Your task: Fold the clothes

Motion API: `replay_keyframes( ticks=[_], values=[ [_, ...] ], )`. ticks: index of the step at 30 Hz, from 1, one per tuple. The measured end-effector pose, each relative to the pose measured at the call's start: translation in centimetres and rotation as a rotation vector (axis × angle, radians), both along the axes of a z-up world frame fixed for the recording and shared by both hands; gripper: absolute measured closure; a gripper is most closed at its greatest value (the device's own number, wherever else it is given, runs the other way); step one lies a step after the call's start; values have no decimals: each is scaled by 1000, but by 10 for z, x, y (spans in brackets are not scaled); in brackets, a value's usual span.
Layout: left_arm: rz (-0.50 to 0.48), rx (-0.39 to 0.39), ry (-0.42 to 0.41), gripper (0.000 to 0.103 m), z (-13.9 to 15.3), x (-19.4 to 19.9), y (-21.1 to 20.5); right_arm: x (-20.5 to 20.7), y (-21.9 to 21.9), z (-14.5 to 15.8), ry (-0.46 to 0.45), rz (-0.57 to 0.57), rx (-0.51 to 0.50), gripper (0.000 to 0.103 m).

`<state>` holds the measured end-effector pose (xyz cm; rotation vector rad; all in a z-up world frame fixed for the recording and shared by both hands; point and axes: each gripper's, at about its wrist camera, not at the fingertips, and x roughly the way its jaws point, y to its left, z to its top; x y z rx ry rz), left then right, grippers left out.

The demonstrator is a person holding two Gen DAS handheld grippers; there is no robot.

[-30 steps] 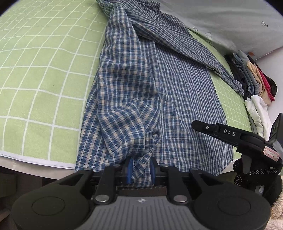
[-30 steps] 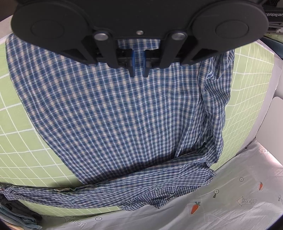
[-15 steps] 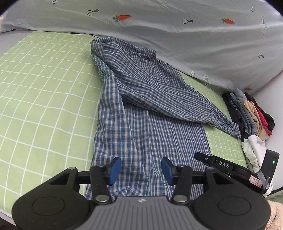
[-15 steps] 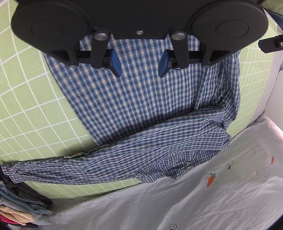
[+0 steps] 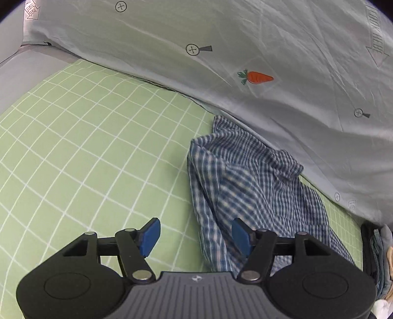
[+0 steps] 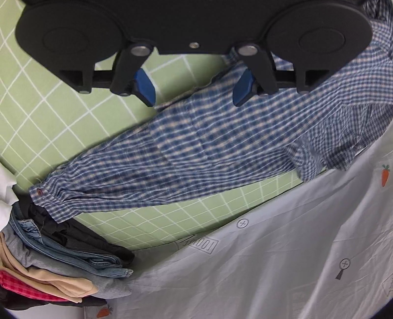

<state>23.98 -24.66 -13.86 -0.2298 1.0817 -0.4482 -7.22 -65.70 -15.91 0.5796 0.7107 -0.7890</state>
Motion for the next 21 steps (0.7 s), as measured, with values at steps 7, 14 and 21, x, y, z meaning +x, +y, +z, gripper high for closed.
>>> replay_keyframes(
  ticks=[7,14,21],
  values=[
    [23,26,65,30,-44,88,-42,21,-32,-10,10,64,-36,22],
    [20,45,102,89,-66,94,-54,33,-28,-19,50,145,-28,69],
    [53,96,-36,101,-35,84,-67,33,-36,18,-44,186,-102,97]
  ],
)
